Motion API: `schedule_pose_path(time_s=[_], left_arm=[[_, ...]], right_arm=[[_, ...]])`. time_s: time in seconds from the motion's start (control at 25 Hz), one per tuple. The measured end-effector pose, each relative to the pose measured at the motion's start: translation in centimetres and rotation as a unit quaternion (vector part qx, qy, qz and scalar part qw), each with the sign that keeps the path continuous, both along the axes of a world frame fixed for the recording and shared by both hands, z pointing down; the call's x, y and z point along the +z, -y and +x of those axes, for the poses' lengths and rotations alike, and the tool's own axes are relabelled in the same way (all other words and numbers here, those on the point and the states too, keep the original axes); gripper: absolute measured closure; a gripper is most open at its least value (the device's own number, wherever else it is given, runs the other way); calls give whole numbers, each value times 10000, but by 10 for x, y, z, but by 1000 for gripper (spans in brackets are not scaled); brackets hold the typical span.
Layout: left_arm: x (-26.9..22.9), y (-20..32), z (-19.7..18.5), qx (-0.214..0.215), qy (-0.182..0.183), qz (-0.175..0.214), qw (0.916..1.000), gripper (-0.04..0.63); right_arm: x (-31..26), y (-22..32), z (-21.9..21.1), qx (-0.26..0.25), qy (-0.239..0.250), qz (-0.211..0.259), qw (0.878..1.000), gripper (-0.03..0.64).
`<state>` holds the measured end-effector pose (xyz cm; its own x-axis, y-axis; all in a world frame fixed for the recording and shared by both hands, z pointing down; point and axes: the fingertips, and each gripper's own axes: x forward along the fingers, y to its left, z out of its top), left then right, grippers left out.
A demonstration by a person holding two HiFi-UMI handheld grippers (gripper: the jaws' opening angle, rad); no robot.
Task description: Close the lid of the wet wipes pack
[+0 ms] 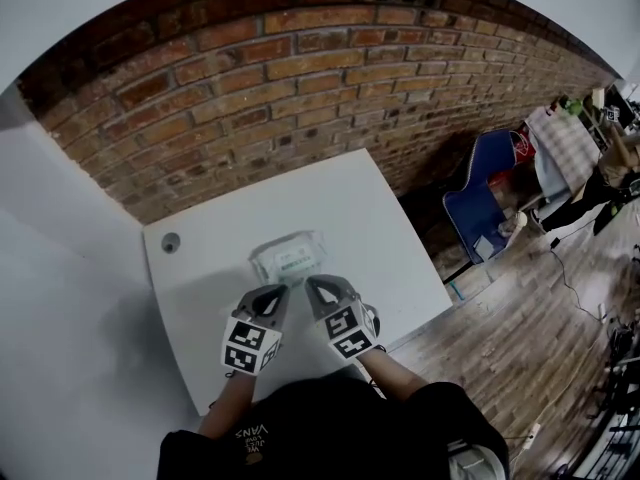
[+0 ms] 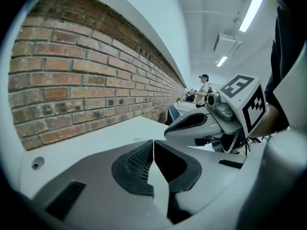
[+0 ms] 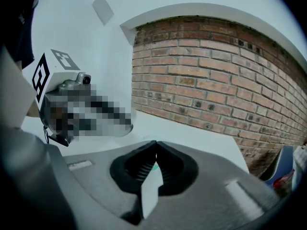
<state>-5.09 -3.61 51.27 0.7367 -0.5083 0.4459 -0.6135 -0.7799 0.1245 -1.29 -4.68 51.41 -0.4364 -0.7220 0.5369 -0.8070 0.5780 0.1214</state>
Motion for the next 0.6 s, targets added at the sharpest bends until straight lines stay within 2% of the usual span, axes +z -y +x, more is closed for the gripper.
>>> schedule_pose_path(time_s=[0.6], left_arm=[[-16,-50,-24,213,-289,267,9990,594]], right_arm=[[-17,-49,-17,533,422,185,9975,618]])
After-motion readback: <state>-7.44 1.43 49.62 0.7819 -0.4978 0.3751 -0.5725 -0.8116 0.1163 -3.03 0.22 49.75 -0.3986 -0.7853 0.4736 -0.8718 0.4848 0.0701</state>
